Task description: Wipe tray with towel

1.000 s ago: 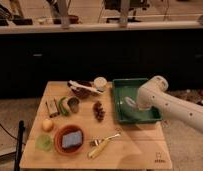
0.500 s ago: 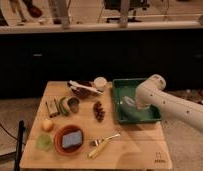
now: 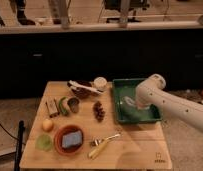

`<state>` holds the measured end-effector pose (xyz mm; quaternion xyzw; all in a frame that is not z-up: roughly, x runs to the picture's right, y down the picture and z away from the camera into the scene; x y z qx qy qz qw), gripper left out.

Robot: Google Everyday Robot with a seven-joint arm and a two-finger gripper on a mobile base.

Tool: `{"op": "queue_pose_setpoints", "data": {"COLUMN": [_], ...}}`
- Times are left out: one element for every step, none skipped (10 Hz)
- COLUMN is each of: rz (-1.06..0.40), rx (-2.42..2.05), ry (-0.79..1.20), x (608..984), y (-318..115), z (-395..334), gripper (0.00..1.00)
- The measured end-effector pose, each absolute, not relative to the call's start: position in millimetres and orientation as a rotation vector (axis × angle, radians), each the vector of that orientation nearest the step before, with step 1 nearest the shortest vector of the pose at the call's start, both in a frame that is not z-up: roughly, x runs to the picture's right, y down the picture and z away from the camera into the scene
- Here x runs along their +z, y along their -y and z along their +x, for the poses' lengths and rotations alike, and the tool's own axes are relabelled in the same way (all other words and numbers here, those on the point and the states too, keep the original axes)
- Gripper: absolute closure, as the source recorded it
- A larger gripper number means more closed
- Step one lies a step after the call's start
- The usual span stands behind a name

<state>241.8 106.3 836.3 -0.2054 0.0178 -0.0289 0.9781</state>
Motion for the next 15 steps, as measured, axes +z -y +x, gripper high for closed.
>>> {"op": "queue_pose_setpoints", "data": {"rz": [-0.415,-0.414,-0.409,-0.407,-0.412,-0.423,-0.439,-0.458,-0.473,-0.487,-0.508,-0.52,-0.527,-0.545,-0.553], "rx": [-0.061,-0.063,-0.065,-0.068,-0.066,-0.063,-0.064,-0.07,-0.074,-0.077,-0.079,-0.079,-0.077,-0.075,-0.073], "ry": [-0.028,-0.025,-0.039,-0.05,-0.055,-0.066,-0.079,-0.097,-0.11,-0.123,-0.139,-0.146,-0.149,-0.155,-0.155], "x": [835.3,835.2,835.4,838.7,841.6,845.3,849.6,855.9,861.8,865.6,871.9,875.4,877.0,880.9,883.1], "y": [-108.0,-108.9,-108.1,-104.5,-105.1,-107.2,-109.3,-111.9,-114.0,-117.4,-122.5,-125.7,-127.3,-132.5,-135.3], "z": [241.2,241.1,243.2,242.0,244.2,249.4,253.0,255.5,256.4,259.1,262.0,263.7,264.3,267.2,268.0], "gripper": [1.0,1.0,1.0,1.0,1.0,1.0,1.0,1.0,1.0,1.0,1.0,1.0,1.0,1.0,1.0]}}
